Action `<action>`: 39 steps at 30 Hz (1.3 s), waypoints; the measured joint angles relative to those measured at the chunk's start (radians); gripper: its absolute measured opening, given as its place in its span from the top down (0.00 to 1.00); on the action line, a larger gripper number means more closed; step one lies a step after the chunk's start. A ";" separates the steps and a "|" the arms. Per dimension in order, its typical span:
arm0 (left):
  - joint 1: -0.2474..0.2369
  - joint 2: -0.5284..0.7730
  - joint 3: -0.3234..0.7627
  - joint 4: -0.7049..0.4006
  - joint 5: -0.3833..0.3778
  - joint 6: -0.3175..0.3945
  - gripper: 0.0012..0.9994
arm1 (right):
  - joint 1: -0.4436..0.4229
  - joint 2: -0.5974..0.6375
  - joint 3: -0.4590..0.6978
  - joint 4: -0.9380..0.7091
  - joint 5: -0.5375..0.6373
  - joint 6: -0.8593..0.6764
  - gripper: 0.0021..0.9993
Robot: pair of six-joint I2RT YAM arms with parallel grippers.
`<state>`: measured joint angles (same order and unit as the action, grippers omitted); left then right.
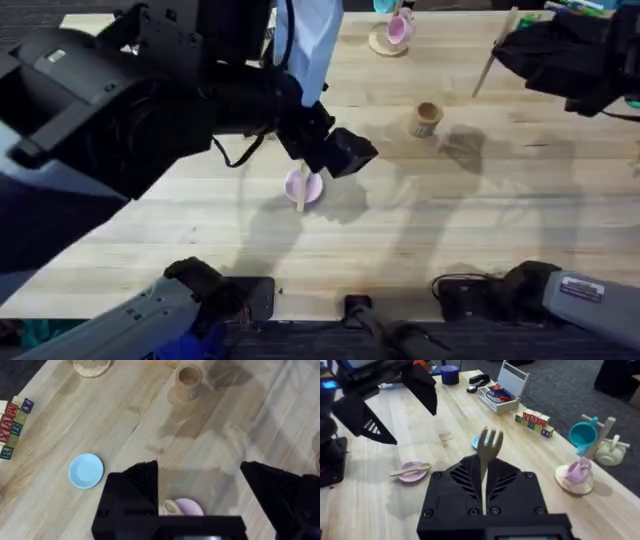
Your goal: Pick up a utensil and set it on the pink plate, then put the other utensil in the container.
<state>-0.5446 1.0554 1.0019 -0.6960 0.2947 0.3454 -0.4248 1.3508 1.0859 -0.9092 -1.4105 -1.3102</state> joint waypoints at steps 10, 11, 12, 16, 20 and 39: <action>0.000 0.000 0.000 -0.014 0.000 0.000 0.01 | 0.000 0.086 0.000 0.004 -0.002 -0.095 0.97; 0.000 0.000 0.000 -0.019 0.000 0.000 0.01 | 0.000 0.095 0.000 0.004 -0.002 -0.111 0.97; 0.000 0.000 0.000 -0.022 0.000 0.000 0.01 | 0.000 0.102 0.000 0.004 -0.003 -0.127 0.97; 0.000 0.000 0.000 -0.026 0.000 0.000 0.01 | 0.000 0.130 0.000 0.005 -0.005 -0.182 0.97; 0.000 0.000 0.000 -0.026 0.000 0.000 0.01 | 0.000 0.153 0.000 0.012 -0.004 -0.206 0.97; 0.000 0.000 0.000 -0.026 0.000 0.000 0.01 | 0.082 0.335 0.001 0.180 -0.035 -0.214 0.97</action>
<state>-0.5446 1.0557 1.0019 -0.7216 0.2947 0.3454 -0.3431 1.6857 1.0866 -0.7288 -1.4460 -1.5242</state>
